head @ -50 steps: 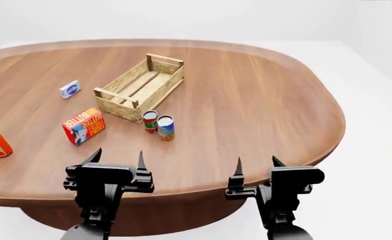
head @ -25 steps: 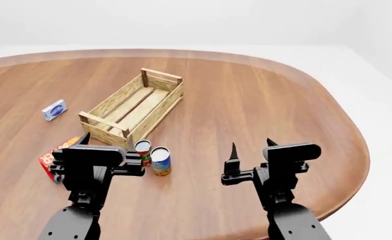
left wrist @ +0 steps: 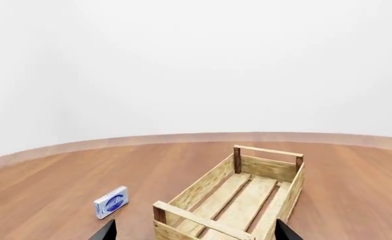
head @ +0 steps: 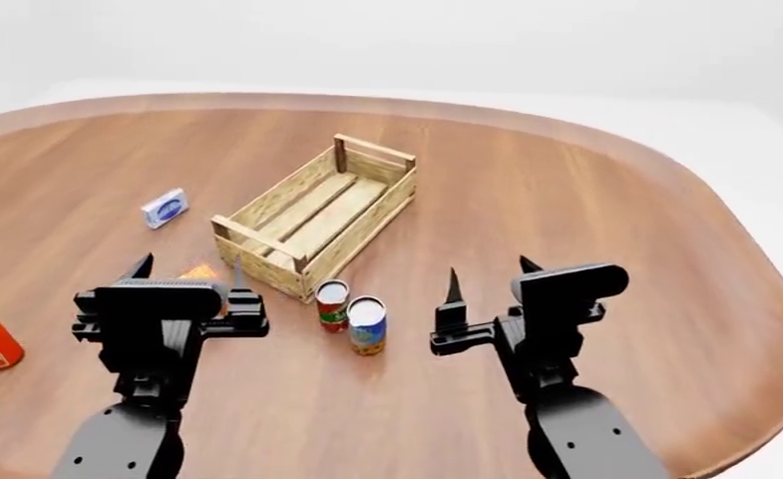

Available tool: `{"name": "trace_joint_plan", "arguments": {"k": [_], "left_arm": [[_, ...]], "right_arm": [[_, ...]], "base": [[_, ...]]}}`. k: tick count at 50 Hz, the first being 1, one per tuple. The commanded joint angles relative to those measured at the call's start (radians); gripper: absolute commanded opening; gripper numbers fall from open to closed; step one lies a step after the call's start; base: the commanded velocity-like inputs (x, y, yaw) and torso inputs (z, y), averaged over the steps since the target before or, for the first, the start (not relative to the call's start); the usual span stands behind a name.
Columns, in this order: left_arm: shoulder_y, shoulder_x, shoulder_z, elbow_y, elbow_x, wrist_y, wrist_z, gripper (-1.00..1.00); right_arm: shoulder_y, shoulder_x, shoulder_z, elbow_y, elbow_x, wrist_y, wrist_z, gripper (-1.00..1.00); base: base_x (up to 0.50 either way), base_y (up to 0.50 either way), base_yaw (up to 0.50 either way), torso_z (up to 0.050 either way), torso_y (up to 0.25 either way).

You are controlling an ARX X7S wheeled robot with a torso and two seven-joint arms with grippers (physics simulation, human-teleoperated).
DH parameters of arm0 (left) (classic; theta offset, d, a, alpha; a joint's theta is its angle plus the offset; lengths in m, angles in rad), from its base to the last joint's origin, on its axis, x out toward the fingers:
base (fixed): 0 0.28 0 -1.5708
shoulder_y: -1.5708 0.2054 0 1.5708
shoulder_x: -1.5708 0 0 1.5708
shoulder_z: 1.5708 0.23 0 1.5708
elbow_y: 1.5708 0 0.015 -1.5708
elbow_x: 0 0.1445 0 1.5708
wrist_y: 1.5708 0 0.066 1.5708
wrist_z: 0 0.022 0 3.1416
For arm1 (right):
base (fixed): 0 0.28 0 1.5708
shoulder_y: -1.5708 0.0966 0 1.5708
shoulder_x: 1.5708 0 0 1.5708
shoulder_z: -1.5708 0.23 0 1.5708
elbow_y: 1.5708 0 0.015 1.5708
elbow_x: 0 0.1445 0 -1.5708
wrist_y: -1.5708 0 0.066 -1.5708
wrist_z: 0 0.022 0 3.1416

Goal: Pick up the ketchup, and put it in the wooden tray.

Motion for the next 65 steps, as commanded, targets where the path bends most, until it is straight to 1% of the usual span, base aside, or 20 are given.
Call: {"name": "trace_joint_plan", "arguments": {"k": [1, 14, 26, 29, 35, 65], "left_arm": [[-0.002, -0.016, -0.021, 0.01, 0.001, 0.002, -0.019, 1.0], [-0.002, -0.042, -0.038, 0.025, 0.001, -0.034, -0.035, 1.0], [-0.089, -0.079, -0.015, 0.002, -0.009, -0.141, -0.011, 1.0], [-0.111, -0.082, -0.018, 0.004, -0.018, -0.168, -0.01, 1.0], [-0.115, -0.086, -0.023, 0.005, -0.024, -0.178, -0.012, 1.0], [-0.113, -0.091, -0.03, -0.002, -0.034, -0.171, -0.023, 1.0]], "right_arm": [[0.03, 0.002, -0.022, -0.004, 0.003, 0.016, -0.006, 1.0], [0.06, 0.0, -0.042, 0.006, 0.002, 0.025, -0.003, 1.0], [0.104, 0.002, -0.049, 0.003, 0.005, 0.113, 0.02, 1.0], [0.108, 0.001, -0.053, 0.0, 0.007, 0.12, 0.02, 1.0], [0.112, 0.0, -0.058, 0.0, 0.011, 0.121, 0.021, 1.0], [0.108, 0.003, -0.072, 0.014, 0.022, 0.091, 0.034, 1.0]], "base": [[0.09, 0.01, 0.5, 0.0, 0.0], [0.11, 0.02, 0.5, 0.0, 0.0], [0.01, 0.0, 0.0, 0.0, 0.0], [0.4, 0.08, 0.0, 0.0, 0.0], [0.46, 0.09, 0.0, 0.0, 0.0], [0.46, 0.09, 0.0, 0.0, 0.001]]}}
